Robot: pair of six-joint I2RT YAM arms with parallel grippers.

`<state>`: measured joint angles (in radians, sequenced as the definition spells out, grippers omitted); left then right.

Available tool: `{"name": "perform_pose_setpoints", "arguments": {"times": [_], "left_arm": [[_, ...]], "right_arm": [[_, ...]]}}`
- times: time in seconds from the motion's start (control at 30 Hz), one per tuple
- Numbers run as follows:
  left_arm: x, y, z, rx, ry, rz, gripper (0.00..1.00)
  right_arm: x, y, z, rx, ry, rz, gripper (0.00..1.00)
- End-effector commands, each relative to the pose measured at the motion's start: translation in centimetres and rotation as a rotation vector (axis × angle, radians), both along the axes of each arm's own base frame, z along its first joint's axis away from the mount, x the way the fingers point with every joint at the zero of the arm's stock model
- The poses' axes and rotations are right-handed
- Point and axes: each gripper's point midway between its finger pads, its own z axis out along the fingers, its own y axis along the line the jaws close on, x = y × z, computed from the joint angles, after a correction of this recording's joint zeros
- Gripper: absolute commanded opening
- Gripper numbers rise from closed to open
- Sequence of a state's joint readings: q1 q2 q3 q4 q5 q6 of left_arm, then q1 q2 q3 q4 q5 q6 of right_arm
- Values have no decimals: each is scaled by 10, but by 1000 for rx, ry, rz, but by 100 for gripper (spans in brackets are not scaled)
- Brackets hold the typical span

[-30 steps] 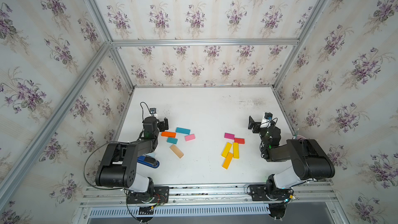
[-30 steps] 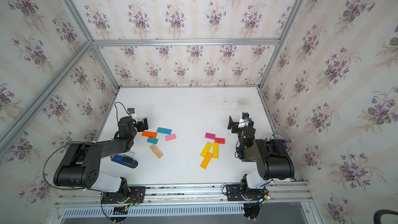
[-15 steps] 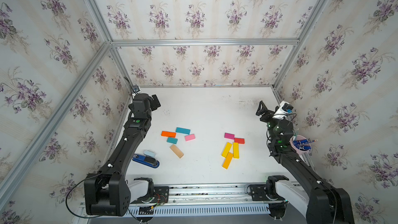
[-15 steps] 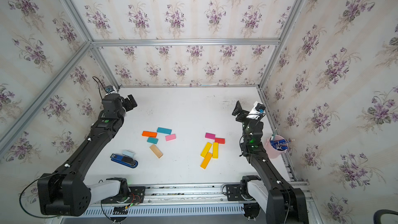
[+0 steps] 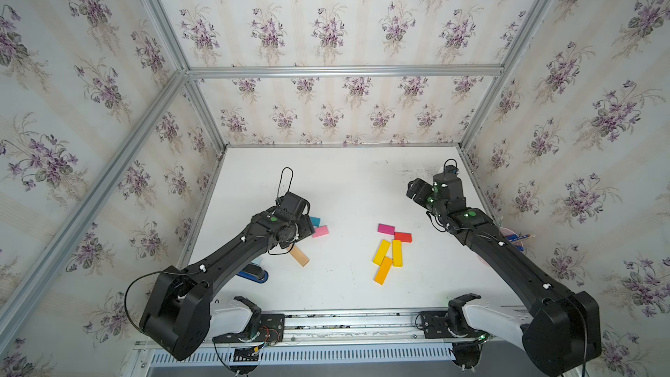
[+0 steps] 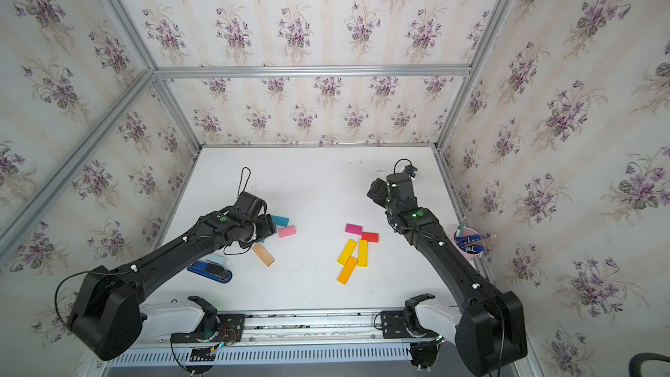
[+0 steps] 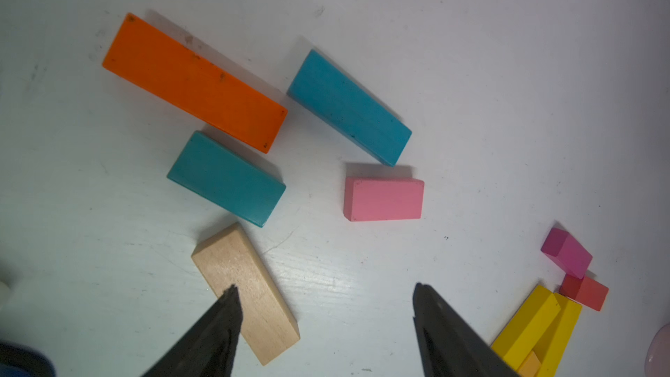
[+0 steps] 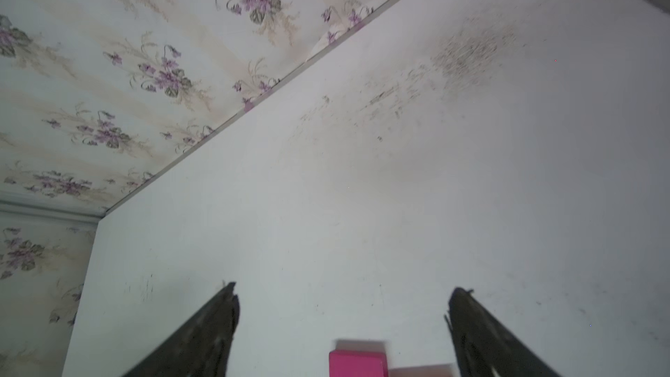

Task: Assemble the letter h with building blocks
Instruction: Adjust the building block at the center of the board.

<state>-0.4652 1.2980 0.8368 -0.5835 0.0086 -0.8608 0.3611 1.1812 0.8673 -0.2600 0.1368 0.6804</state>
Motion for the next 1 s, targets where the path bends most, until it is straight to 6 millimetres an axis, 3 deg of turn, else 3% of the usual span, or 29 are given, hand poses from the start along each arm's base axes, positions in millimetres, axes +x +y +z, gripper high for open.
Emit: {"name": "perform_pose_setpoints", "arguments": {"times": [0.0, 0.13, 0.33, 0.67, 0.83, 0.97], "left_arm": [[12, -3, 3, 5, -5, 29, 80], [33, -15, -4, -8, 33, 19, 82], [63, -24, -23, 19, 100, 72, 81], [87, -17, -64, 127, 213, 126, 82], [90, -17, -72, 166, 247, 97, 75], [82, -15, -76, 194, 279, 62, 66]], "right_arm": [[-19, 32, -19, -62, 98, 103, 83], [-36, 73, -23, -131, 107, 212, 80], [-51, 95, -24, -111, 108, 287, 79], [-66, 88, -23, -113, 109, 310, 79], [-69, 84, -19, -110, 102, 304, 79], [-71, 83, -15, -102, 96, 301, 78]]}}
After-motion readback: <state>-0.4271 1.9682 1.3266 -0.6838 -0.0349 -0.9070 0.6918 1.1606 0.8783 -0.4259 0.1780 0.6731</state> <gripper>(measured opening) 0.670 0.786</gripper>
